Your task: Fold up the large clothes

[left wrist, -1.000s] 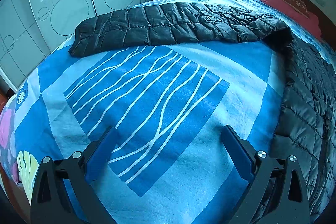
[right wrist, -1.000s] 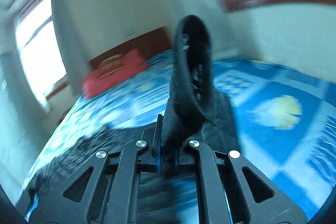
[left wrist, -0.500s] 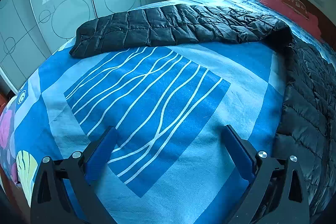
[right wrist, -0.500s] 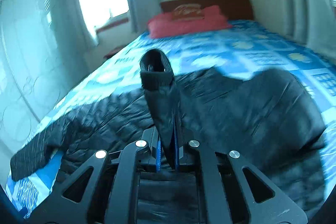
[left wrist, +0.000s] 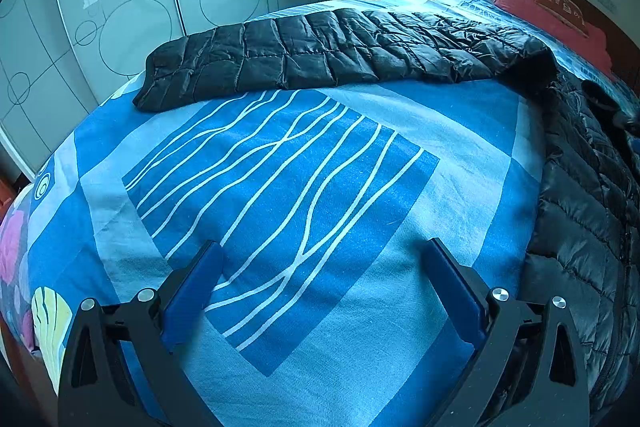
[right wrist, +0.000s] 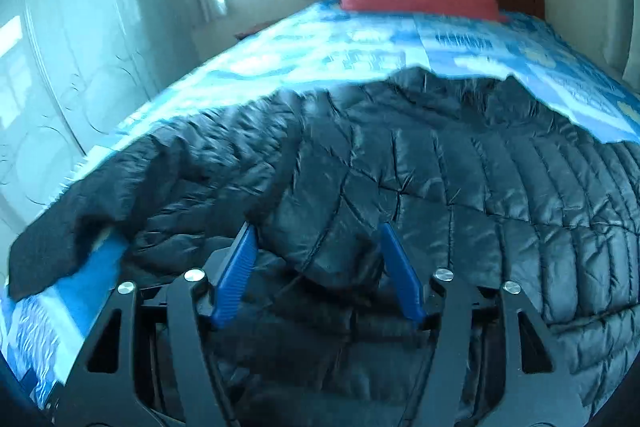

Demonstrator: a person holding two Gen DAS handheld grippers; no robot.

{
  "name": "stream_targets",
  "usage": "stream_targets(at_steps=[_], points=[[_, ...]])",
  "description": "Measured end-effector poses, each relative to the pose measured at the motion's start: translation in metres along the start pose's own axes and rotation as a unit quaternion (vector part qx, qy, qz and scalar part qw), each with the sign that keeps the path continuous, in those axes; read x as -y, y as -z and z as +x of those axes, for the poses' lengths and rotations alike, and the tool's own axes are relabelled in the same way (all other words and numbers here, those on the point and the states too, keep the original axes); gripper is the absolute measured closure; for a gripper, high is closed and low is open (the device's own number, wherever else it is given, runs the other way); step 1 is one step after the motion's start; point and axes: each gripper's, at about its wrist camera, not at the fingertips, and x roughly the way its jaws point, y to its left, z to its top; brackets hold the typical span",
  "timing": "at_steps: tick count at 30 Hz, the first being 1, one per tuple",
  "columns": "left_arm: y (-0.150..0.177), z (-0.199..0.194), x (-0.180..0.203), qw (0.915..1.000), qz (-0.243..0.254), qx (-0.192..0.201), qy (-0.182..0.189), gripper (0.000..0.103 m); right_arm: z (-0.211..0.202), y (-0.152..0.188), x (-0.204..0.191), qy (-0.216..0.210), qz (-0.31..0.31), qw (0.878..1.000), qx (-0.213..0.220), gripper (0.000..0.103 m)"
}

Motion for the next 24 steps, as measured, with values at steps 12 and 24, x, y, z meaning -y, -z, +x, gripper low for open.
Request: stream_targets(at_steps=[12,24], points=[[0.0,0.001,0.0,1.0,0.002,0.0,-0.003,0.004,-0.098,0.004,0.273,0.187,0.201,0.961,0.028,0.065],[-0.001,0.002,0.004,0.9999,0.01,0.0,-0.012,0.004,-0.071,-0.011,0.307,0.202,0.163,0.966,0.01,0.065]])
